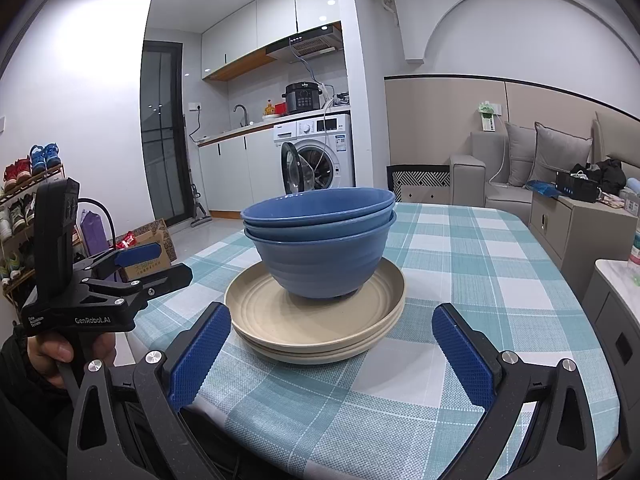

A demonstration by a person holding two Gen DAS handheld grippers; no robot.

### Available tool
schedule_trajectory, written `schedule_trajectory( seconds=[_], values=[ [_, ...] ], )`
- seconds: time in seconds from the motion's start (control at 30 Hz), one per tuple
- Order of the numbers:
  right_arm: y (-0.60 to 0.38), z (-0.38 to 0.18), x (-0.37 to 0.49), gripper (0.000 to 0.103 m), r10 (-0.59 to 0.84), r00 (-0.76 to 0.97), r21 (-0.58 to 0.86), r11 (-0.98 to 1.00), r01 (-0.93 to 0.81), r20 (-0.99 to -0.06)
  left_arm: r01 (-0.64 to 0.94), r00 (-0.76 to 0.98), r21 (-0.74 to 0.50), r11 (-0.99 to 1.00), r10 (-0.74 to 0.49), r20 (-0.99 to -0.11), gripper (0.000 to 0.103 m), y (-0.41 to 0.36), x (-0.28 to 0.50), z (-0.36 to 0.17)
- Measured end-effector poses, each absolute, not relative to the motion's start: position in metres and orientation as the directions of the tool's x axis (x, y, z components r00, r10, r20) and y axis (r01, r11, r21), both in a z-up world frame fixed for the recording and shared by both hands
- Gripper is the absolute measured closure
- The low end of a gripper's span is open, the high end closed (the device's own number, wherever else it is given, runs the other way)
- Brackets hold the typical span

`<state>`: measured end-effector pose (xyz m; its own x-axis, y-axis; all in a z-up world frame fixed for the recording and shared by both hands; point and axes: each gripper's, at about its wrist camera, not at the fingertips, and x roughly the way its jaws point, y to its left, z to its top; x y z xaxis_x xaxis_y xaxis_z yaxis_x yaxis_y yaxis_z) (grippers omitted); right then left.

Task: Organize plates and bowls

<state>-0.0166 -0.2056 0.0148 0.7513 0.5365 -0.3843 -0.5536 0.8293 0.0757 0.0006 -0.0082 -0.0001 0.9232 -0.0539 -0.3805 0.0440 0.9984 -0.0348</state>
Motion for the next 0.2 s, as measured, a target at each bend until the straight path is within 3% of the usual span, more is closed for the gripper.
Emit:
schedule_trajectory(
  seconds=[0.2],
  values=[
    [-0.2056,0.0148,-0.0167,0.001,0.536,0.752,0.075,0.830,-0.553,-0.385,0.046,0.923,-0.035,0.998,-0.056,-0.381,0.000,-0.0087,0.0006,0.0000]
  ],
)
